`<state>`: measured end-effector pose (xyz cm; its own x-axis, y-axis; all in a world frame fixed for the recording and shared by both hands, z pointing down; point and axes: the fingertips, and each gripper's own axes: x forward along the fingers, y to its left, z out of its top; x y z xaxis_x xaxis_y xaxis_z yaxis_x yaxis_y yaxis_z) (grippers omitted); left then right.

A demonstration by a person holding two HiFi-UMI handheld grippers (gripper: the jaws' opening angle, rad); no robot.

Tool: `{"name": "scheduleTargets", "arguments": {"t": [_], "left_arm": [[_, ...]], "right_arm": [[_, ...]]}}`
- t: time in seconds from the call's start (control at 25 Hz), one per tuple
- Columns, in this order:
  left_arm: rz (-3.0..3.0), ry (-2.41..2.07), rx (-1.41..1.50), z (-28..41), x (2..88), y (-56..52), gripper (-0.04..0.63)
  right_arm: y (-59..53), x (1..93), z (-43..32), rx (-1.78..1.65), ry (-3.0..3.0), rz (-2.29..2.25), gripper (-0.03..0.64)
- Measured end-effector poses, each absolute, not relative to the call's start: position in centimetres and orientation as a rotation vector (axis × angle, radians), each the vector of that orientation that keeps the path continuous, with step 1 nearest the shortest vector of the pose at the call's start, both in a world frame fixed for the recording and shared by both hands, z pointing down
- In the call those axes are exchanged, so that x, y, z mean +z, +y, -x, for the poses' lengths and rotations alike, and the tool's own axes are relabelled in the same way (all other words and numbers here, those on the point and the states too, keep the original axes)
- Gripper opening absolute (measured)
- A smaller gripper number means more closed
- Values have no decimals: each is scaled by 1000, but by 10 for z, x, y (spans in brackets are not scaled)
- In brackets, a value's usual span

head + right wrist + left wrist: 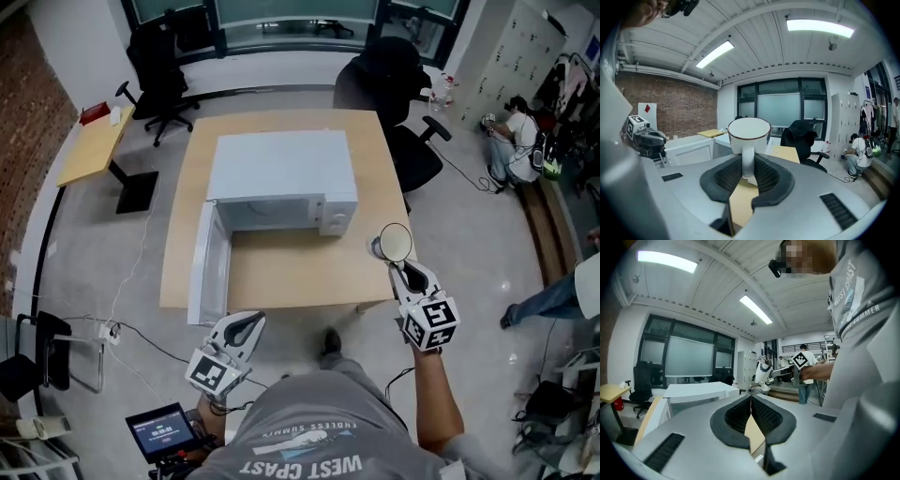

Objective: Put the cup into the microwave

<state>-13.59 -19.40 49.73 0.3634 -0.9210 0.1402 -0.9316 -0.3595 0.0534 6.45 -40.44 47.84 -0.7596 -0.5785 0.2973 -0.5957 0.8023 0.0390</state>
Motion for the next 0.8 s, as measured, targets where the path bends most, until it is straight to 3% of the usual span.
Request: {"name": "scheduleTargets", "arguments": {"t": [0.32,0.8], "left_arm": [[-2592,-1618,165,122,480,-157,21],[-2688,-1481,154,85,476,-131,21]], "right_arm": [[-310,397,-96,17,-2756,-909,71],[-240,368,-128,-1,-2770,-972,71]]}}
